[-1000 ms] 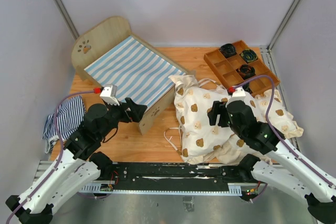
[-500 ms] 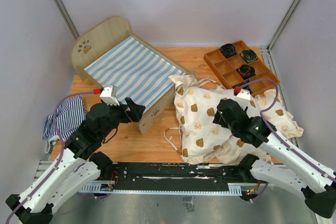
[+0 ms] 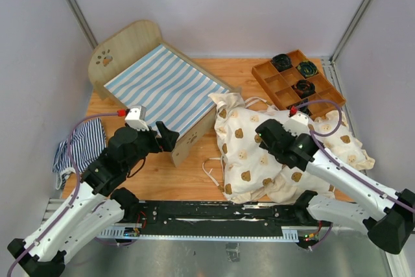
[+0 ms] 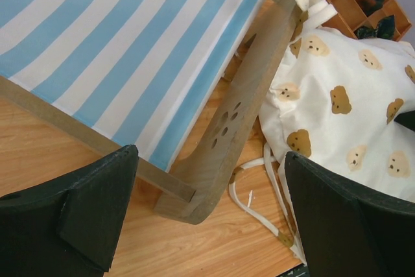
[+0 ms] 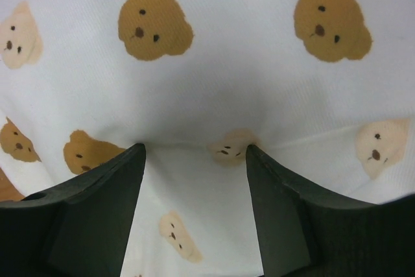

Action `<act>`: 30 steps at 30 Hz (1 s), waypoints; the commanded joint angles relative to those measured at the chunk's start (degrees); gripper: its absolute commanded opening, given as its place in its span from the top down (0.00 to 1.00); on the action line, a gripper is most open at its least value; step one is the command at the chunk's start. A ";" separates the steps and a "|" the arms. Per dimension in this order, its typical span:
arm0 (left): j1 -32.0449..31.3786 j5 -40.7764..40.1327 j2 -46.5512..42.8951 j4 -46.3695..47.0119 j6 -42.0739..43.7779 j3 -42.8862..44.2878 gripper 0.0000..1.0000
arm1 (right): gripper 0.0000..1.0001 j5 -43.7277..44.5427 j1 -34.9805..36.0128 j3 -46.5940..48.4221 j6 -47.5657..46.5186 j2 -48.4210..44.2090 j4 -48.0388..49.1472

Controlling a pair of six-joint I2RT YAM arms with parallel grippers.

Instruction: Set up the pet bed

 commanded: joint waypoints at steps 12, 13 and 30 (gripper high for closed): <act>-0.62 -0.19 -3.74 1.28 1.93 0.73 0.01 | 0.36 6.36 -1.70 1.30 16.11 5.53 -3.61; -0.62 -0.26 -3.83 1.36 1.95 0.62 0.01 | 0.41 6.29 -1.72 0.74 13.90 6.30 -1.89; -0.64 1.38 -3.97 3.30 3.01 -0.71 0.01 | 1.00 9.41 -1.68 7.80 -31.21 -11.49 8.92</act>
